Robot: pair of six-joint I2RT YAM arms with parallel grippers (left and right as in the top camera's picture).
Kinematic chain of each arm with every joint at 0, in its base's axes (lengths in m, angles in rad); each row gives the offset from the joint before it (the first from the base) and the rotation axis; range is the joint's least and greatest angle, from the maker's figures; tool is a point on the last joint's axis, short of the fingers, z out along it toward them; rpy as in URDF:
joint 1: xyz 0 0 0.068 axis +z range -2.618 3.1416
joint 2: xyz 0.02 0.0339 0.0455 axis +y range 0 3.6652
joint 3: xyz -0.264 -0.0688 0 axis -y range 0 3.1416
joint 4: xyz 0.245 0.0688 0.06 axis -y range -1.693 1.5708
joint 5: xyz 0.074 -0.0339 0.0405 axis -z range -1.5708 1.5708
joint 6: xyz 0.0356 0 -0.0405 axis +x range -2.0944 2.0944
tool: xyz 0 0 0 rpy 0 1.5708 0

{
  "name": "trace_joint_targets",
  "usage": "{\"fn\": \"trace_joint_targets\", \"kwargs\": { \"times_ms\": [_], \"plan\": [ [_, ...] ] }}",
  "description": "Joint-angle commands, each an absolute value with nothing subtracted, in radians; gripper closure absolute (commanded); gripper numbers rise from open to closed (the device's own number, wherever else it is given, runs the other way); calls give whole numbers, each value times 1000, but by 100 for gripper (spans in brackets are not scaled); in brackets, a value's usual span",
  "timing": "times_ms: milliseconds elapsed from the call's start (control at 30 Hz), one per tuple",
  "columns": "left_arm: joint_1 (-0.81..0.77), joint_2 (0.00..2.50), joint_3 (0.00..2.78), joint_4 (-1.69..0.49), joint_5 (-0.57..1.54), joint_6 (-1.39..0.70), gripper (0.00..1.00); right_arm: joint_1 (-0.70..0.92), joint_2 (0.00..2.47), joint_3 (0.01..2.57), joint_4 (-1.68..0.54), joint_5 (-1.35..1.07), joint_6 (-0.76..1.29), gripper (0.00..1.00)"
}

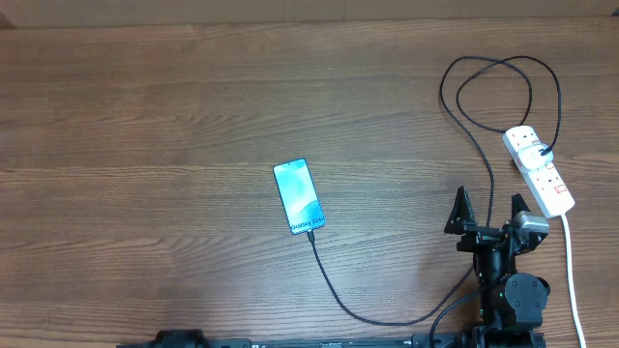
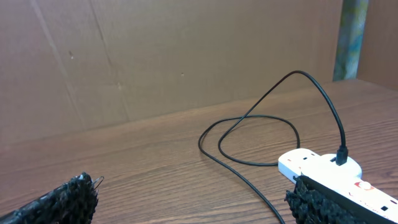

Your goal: Plug charger to phone and switch on socket

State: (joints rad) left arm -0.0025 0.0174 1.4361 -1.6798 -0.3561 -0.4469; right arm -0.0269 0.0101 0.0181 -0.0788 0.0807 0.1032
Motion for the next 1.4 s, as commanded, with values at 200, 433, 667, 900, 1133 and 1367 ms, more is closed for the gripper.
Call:
{"fn": "trace_joint_targets", "kwargs": {
  "times_ms": [200,433,667,900,1133,1367],
  "plan": [
    [-17,4,1387,-1659,-331,-488,0,-33,3,8,-76,73,96,0],
    [-14,4,1131,-1421,-319,-416,0,-33,3,8,-76,73,96,0],
    [-13,4,866,-1085,-224,-281,0,-33,3,8,-76,73,96,0],
    [-4,4,595,-843,-131,-180,0,-33,3,8,-76,73,96,0],
    [-4,3,332,-500,19,-81,1,-33,3,8,-76,73,96,0],
    [12,3,146,-328,46,-81,0,-33,3,8,-76,73,96,0]
  ]
}}
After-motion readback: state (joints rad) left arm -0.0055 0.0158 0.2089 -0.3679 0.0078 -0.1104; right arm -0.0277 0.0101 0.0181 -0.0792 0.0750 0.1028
